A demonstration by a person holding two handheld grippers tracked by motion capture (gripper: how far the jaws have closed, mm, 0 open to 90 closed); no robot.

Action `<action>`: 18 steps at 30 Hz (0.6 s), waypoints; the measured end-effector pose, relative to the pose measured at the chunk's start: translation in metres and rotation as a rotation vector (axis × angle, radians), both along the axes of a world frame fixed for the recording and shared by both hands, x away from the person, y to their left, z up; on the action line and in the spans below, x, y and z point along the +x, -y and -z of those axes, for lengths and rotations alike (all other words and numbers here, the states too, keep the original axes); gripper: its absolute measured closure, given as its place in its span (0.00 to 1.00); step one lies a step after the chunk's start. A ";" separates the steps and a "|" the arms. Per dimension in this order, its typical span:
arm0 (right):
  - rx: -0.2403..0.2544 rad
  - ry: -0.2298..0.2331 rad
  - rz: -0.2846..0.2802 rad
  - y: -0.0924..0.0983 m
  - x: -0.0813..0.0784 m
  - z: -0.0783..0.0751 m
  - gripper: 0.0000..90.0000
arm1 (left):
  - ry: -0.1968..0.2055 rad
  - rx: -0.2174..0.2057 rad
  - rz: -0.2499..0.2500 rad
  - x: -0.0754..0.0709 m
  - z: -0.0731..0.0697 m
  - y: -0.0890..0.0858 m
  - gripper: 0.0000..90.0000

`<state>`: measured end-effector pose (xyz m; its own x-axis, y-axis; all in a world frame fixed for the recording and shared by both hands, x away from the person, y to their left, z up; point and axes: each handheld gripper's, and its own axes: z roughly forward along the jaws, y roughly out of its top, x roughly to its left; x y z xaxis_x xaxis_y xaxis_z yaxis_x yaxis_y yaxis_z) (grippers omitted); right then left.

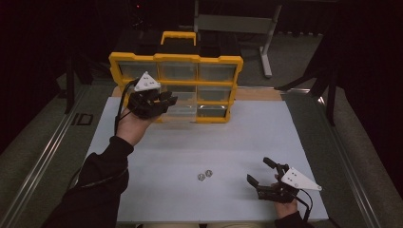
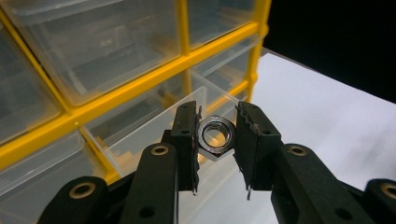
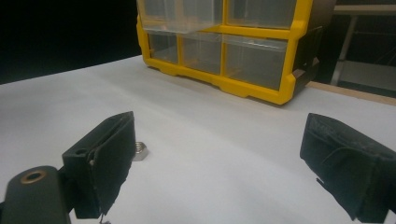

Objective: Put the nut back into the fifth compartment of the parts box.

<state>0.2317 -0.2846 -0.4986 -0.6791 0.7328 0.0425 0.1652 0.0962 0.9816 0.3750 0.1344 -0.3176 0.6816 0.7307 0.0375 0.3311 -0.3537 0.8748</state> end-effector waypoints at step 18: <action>-0.003 -0.004 -0.002 0.000 0.000 0.000 0.12 | -0.211 0.042 -0.153 0.043 0.024 0.013 0.78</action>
